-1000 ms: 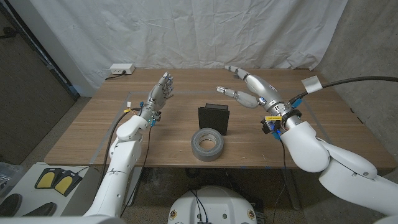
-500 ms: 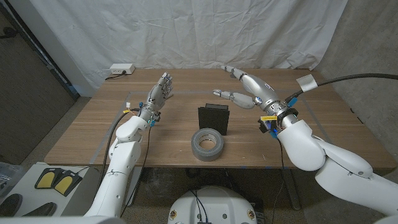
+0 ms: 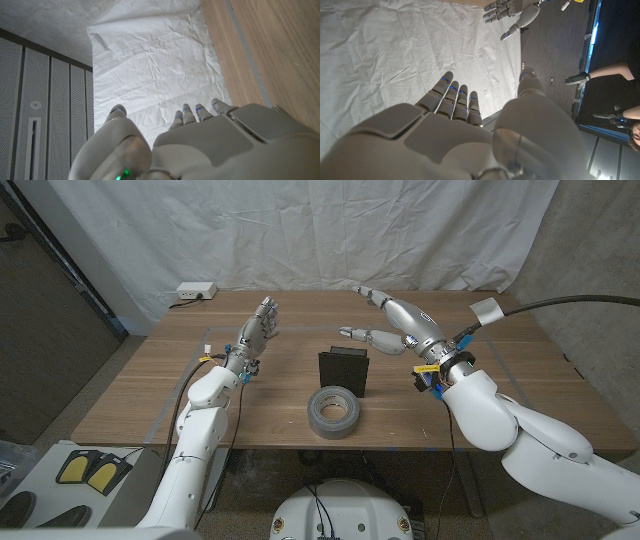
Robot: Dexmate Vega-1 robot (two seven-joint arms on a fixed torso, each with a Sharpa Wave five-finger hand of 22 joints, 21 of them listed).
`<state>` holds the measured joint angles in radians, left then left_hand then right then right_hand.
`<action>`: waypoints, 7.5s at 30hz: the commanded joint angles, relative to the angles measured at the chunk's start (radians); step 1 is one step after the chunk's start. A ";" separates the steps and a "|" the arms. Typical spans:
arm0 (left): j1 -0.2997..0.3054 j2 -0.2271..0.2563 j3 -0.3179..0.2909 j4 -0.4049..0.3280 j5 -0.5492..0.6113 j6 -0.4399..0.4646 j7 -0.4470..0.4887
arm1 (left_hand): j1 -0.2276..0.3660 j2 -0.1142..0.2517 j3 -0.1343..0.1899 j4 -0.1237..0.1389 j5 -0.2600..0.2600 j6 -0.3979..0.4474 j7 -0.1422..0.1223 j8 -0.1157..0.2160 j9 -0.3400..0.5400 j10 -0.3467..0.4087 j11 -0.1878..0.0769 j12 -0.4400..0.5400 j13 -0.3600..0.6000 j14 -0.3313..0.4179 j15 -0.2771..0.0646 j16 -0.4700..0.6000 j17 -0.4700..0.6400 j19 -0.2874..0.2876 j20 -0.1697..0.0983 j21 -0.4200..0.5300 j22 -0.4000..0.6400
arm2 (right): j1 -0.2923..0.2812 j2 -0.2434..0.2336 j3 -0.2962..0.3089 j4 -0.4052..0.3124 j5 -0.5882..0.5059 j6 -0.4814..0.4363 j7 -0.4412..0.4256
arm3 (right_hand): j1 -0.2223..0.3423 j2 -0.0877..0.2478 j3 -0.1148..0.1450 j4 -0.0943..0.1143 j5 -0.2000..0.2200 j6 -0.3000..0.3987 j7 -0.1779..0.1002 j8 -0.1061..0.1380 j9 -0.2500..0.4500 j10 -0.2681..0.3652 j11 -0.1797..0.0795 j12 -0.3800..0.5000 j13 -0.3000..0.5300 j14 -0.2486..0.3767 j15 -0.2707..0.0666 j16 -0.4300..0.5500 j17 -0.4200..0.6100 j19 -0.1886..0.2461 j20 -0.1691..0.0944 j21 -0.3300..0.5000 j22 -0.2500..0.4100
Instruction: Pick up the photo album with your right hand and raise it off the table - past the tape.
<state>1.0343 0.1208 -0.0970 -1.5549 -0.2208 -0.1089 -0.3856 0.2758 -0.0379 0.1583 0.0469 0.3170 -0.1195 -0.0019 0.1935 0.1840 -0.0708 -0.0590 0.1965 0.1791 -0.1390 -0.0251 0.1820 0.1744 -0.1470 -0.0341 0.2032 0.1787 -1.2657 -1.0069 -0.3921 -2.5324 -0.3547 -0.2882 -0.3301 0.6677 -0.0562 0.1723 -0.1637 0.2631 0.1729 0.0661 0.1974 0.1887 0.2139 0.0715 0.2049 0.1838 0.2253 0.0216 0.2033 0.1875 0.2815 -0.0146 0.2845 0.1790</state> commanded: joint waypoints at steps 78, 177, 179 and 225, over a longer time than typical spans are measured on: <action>-0.040 0.004 0.048 0.021 0.000 0.051 -0.027 | 0.022 0.010 -0.014 0.001 -0.007 -0.015 0.004 0.000 0.001 -0.009 0.005 0.003 0.005 -0.006 0.010 0.003 0.005 -0.014 -0.068 -0.001 0.005 | 0.185 0.060 -0.234 -0.061 -0.290 -0.347 0.322 | -0.014 -0.013 -0.034 0.042 0.037 0.089 -0.008 0.020 0.004 0.125 -0.004 0.045 0.010 0.105 0.002 0.012 0.016 0.078 0.008 -0.005 0.010; -0.040 -0.003 0.009 0.036 -0.012 0.023 -0.045 | 0.033 0.021 -0.030 0.002 -0.014 -0.034 0.002 -0.002 0.002 -0.024 -0.001 0.001 0.005 -0.020 0.010 0.001 0.006 -0.029 -0.058 -0.002 0.006 | 0.274 0.212 -0.384 0.045 -0.547 -0.402 0.586 | 0.037 0.013 -0.033 0.034 0.057 0.093 0.004 0.011 0.005 0.161 -0.012 0.049 0.013 0.173 -0.021 0.024 0.019 0.123 0.009 -0.012 0.013; -0.038 -0.001 0.007 0.034 -0.013 0.023 -0.046 | 0.033 0.021 -0.030 0.002 -0.014 -0.034 0.002 -0.002 0.002 -0.024 -0.002 0.001 0.005 -0.020 0.010 0.001 0.006 -0.029 -0.058 -0.002 0.006 | 0.277 0.219 -0.392 0.053 -0.562 -0.400 0.591 | 0.040 0.015 -0.032 0.034 0.057 0.096 0.003 0.012 0.005 0.169 -0.013 0.052 0.014 0.178 -0.021 0.026 0.020 0.125 0.010 -0.013 0.013; -0.062 -0.001 -0.003 0.072 -0.015 0.026 -0.058 | 0.036 0.025 -0.037 0.004 -0.017 -0.033 0.001 0.000 0.002 -0.024 -0.002 0.002 0.005 -0.022 0.011 0.002 0.006 -0.032 -0.058 -0.001 0.006 | 0.267 0.327 -0.387 0.123 -0.791 -0.352 0.769 | 0.097 0.037 -0.025 0.024 0.063 0.142 -0.013 0.020 0.006 0.220 -0.038 0.065 0.017 0.238 -0.051 0.037 0.031 0.168 -0.008 -0.009 0.017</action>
<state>0.9728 0.1215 -0.0982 -1.4863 -0.2378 -0.0882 -0.4458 0.3007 -0.0129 0.1242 0.0507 0.3015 -0.1446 -0.0053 0.1935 0.1836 -0.0851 -0.0628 0.1965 0.1790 -0.1496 -0.0147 0.1820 0.1795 -0.1668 -0.0323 0.2032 0.1787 -0.9960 -0.7030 -0.7932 -2.4186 -1.1069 -0.6539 0.3841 0.7536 -0.0239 0.1466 -0.1351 0.3218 0.3018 0.0552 0.2145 0.1934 0.4251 0.0282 0.2671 0.1977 0.4521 -0.0302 0.2343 0.2165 0.4388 -0.0180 0.2729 0.1932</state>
